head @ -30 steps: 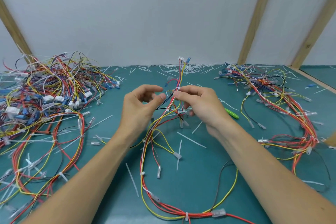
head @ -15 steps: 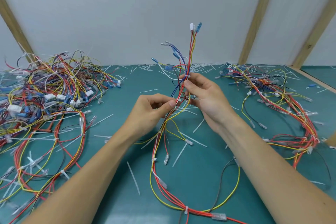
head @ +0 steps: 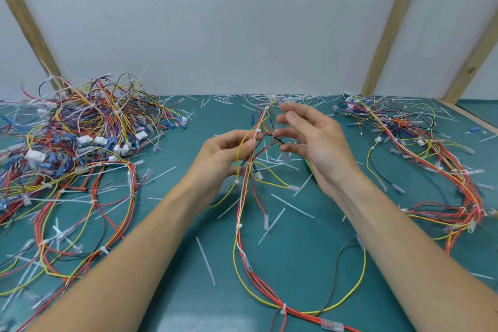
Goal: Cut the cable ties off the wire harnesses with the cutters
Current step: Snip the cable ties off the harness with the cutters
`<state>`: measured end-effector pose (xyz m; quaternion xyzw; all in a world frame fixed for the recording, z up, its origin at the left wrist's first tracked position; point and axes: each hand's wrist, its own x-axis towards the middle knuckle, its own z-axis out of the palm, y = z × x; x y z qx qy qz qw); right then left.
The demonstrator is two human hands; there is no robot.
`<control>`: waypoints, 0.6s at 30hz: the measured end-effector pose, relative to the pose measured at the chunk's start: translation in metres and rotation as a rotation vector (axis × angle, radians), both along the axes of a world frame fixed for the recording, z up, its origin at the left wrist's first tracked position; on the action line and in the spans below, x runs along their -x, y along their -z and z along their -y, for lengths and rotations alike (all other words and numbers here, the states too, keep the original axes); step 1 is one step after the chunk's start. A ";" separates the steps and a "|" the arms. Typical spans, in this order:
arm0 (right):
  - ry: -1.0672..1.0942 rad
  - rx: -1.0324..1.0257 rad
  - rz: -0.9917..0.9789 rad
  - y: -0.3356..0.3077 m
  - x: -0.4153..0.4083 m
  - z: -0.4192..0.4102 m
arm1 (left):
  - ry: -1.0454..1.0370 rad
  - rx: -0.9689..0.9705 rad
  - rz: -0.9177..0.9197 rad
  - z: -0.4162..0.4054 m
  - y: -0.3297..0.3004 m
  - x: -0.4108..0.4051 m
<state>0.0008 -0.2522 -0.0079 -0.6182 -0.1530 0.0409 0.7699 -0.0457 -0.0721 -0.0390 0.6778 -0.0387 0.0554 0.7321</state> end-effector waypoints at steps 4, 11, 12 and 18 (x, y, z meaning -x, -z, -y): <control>0.023 0.151 0.084 0.003 0.005 -0.003 | -0.024 0.153 -0.089 -0.002 -0.003 -0.002; -0.071 0.560 0.191 0.015 0.012 -0.013 | -0.069 0.238 -0.107 -0.005 -0.001 -0.003; -0.098 0.550 0.154 0.014 0.012 -0.012 | -0.073 0.234 -0.102 -0.005 -0.001 -0.003; -0.196 0.494 0.040 0.010 0.012 -0.005 | -0.037 0.212 -0.055 -0.003 -0.002 -0.003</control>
